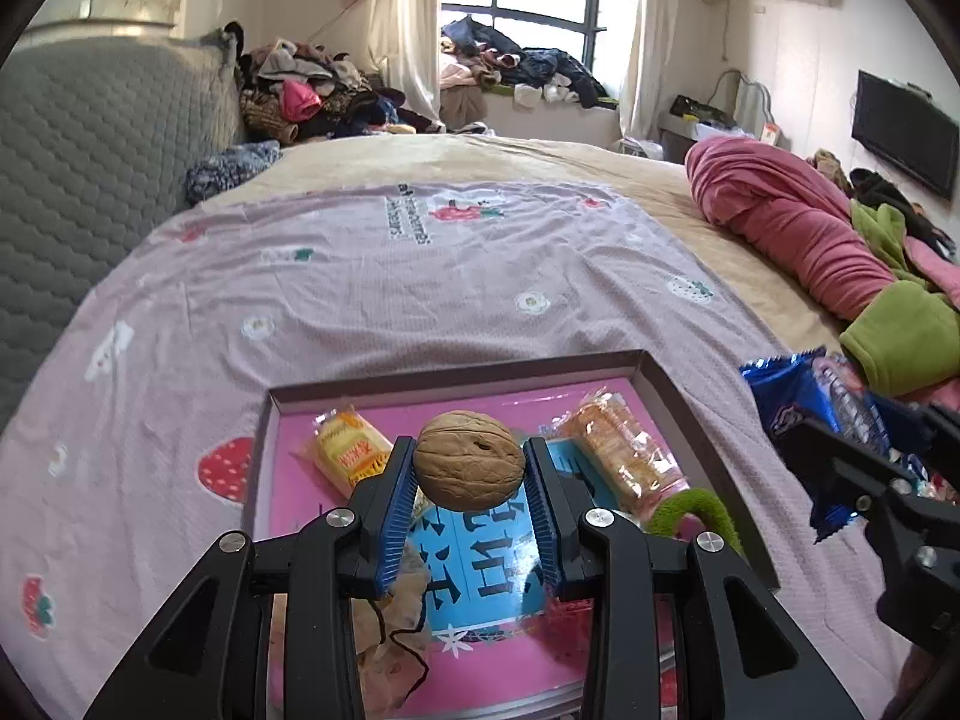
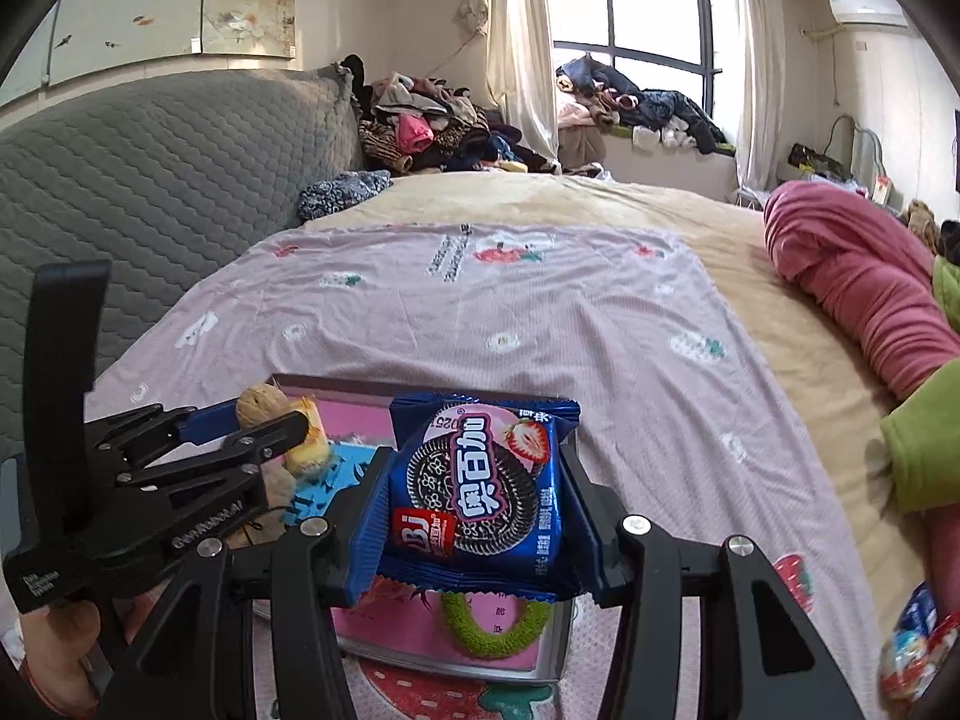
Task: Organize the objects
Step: 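Carry the walnut with the left gripper while the right carries the cookie pack over the tray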
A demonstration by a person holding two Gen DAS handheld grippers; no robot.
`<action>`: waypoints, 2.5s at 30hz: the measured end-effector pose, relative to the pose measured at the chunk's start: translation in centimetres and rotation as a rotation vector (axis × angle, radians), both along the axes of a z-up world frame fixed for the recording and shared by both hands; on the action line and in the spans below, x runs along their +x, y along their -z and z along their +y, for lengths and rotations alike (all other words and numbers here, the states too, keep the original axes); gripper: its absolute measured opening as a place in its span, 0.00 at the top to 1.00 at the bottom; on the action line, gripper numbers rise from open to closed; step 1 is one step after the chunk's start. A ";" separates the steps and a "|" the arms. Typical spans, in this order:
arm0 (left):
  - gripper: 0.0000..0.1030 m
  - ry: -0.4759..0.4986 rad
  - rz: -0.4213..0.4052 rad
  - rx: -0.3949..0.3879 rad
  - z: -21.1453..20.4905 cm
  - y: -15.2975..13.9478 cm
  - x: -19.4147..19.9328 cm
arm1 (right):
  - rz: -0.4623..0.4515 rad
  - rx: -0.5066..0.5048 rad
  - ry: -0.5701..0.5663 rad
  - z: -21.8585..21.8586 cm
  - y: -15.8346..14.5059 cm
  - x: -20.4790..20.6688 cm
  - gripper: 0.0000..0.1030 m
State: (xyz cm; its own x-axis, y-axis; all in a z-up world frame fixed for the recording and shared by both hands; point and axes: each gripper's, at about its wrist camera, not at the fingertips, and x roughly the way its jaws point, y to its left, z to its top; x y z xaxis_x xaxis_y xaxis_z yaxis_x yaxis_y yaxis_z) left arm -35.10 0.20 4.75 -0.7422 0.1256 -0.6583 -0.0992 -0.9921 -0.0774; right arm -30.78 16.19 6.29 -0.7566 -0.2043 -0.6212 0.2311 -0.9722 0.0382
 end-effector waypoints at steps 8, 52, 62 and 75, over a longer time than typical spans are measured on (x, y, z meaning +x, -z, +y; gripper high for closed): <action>0.64 0.000 0.012 0.041 -0.8 2.7 -0.1 | -0.030 0.009 0.000 0.3 4.1 -0.8 0.50; 0.64 0.048 -0.080 -0.005 0.8 7.5 -2.1 | -0.145 0.072 -0.021 -0.2 7.4 -2.4 0.50; 0.64 0.057 -0.102 -0.006 0.8 8.2 -2.3 | -0.146 0.076 -0.013 -0.3 7.8 -2.5 0.50; 0.64 0.037 -0.119 -0.048 0.9 8.9 -2.6 | -0.159 0.101 -0.006 -0.5 8.6 -3.0 0.49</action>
